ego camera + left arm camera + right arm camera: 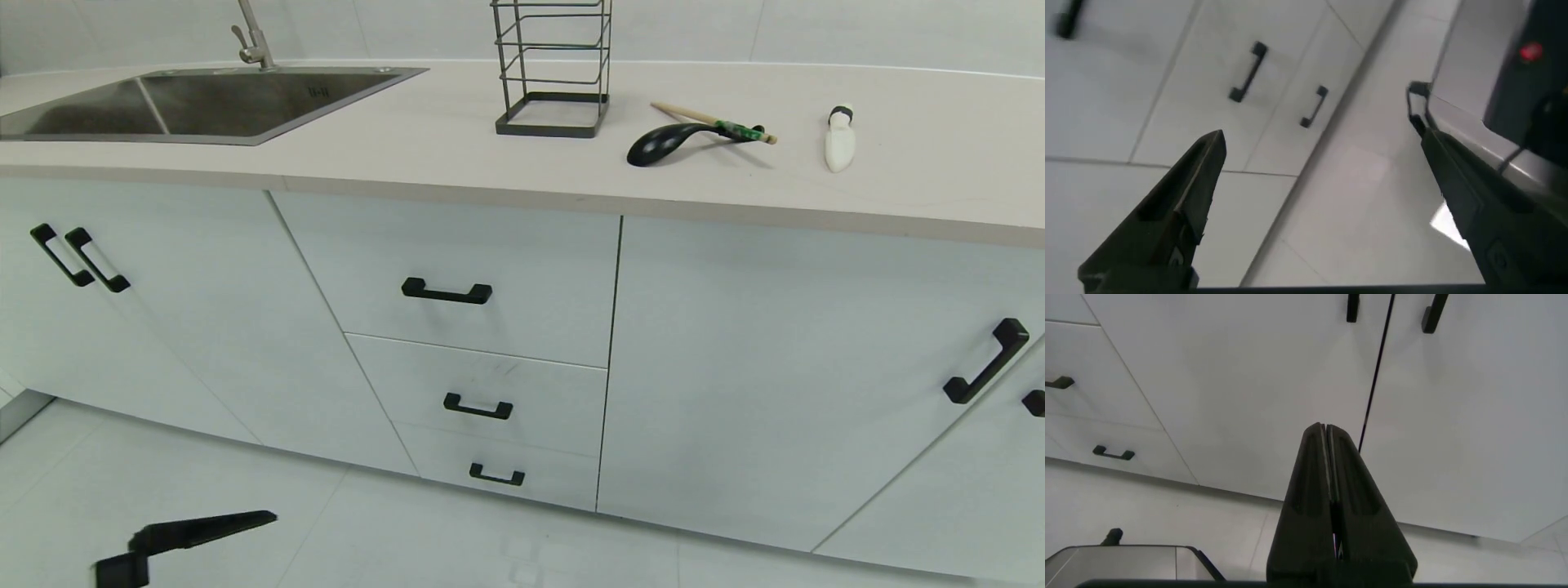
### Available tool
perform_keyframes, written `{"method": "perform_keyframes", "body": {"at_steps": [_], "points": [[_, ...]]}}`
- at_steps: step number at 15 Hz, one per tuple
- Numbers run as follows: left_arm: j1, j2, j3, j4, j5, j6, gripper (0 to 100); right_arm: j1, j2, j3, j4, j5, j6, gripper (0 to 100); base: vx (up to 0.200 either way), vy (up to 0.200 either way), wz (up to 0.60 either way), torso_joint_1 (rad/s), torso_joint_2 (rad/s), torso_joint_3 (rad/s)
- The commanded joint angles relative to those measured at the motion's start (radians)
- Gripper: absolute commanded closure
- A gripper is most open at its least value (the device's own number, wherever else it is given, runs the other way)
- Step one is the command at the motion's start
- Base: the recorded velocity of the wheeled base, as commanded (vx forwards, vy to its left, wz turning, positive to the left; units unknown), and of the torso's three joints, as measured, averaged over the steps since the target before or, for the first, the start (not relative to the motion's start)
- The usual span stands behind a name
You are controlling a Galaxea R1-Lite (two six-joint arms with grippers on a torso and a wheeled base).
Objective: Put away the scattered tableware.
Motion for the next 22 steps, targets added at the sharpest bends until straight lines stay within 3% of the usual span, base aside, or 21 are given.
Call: {"method": "perform_keyframes", "body": {"at_steps": [1,4,6,7,14,17,22], "points": [[-0.104,0.231,-0.1,0.01,0.042,0.073,0,0.0,0.0,0.0,0.0,0.0,-0.001,100,0.0,0.0,0.0,0.0,0.0,0.0],[-0.182,0.375,-0.191,0.006,0.121,0.088,0,0.0,0.0,0.0,0.0,0.0,-0.001,100,0.0,0.0,0.0,0.0,0.0,0.0],[-0.187,0.526,-0.281,0.01,0.161,0.194,0,0.0,0.0,0.0,0.0,0.0,-0.001,100,0.0,0.0,0.0,0.0,0.0,0.0],[-0.182,0.578,-0.321,0.013,0.164,0.209,0,0.0,0.0,0.0,0.0,0.0,-0.001,100,0.0,0.0,0.0,0.0,0.0,0.0],[-0.144,0.731,-0.393,0.007,0.197,0.209,0,0.0,0.002,0.0,-0.001,0.0,-0.001,100,0.0,0.0,0.0,0.0,0.0,0.0],[-0.107,0.793,-0.401,-0.021,0.293,0.211,0,0.0,0.0,0.0,0.0,0.0,-0.001,100,0.0,0.0,0.0,0.0,0.0,0.0],[-0.105,0.909,-0.493,-0.103,0.313,0.215,0,0.0,0.0,0.0,0.0,0.0,-0.001,100,0.0,0.0,0.0,0.0,0.0,0.0]]}}
